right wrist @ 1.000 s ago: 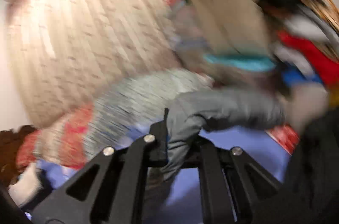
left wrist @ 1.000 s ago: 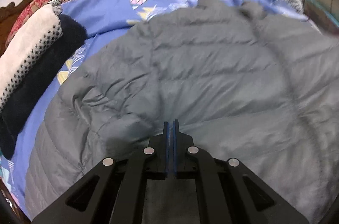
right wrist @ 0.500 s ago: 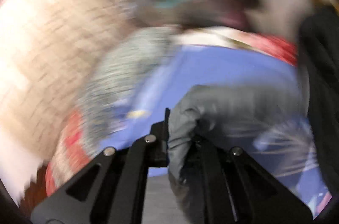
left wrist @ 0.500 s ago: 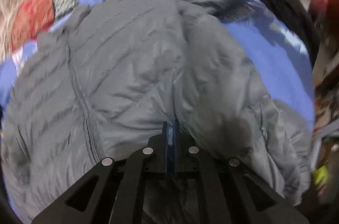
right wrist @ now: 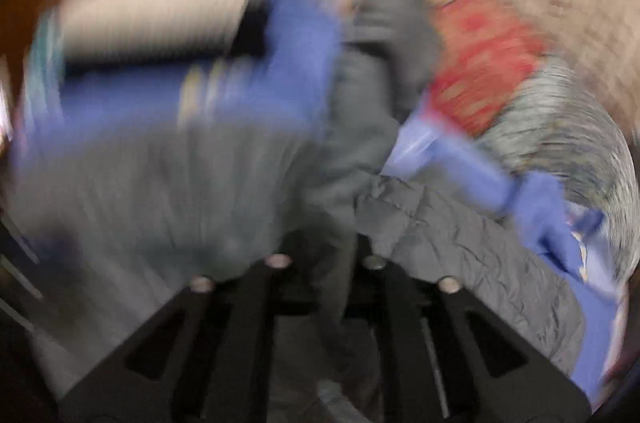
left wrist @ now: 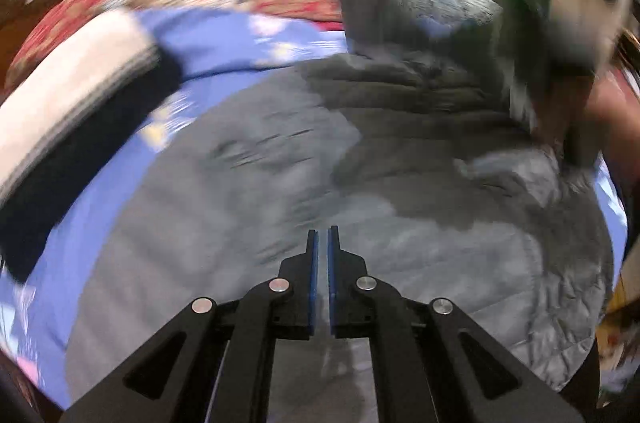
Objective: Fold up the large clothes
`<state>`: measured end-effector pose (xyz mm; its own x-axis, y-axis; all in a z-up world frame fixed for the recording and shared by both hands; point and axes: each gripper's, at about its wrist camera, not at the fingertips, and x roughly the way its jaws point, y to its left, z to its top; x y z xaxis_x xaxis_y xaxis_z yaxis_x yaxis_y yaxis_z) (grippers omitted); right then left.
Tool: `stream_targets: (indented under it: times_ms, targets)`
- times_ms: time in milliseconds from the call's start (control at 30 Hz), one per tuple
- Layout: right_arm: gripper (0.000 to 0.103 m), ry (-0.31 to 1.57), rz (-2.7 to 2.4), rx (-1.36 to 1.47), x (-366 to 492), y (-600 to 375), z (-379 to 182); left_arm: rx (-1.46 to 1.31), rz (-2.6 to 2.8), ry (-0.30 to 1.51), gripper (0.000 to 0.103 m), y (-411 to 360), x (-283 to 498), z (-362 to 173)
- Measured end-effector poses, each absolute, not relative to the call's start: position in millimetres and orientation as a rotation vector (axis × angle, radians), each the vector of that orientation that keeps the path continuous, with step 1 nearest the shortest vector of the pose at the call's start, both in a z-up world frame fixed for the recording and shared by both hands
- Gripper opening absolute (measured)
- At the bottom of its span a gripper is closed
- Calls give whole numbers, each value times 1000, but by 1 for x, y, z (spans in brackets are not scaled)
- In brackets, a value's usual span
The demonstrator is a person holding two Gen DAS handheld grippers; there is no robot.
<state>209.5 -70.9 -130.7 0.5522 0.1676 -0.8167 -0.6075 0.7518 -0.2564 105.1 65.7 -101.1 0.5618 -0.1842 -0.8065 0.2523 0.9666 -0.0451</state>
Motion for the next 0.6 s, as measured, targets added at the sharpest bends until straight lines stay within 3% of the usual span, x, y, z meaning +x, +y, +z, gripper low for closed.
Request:
stream_targets:
  times_ms: [67, 100, 133, 167, 233, 267, 400, 500, 533, 600]
  targets:
    - [40, 915, 518, -748, 186, -52, -189, 50, -231, 937, 28, 79, 107, -101]
    - [40, 833, 499, -836, 170, -48, -200, 46, -233, 935, 28, 80, 107, -100]
    - [43, 782, 500, -853, 160, -50, -199, 47, -240, 930, 28, 80, 110, -98]
    - [58, 795, 520, -819, 155, -55, -191, 53, -249, 920, 28, 78, 113, -97]
    - [74, 829, 547, -666, 151, -81, -157, 45, -267, 911, 28, 71, 124, -93]
    - [77, 807, 551, -595, 144, -101, -135, 23, -282, 902, 28, 66, 135, -89]
    - [78, 738, 435, -317, 132, -198, -69, 13, -299, 852, 28, 46, 181, -80]
    - [75, 871, 266, -113, 169, -275, -75, 18, -311, 896, 28, 24, 218, -93]
    - [71, 975, 174, -25, 187, -313, -99, 54, -291, 922, 28, 11, 236, -104]
    - [48, 1106, 14, 47, 207, -360, -140, 107, -252, 981, 28, -6, 259, -126]
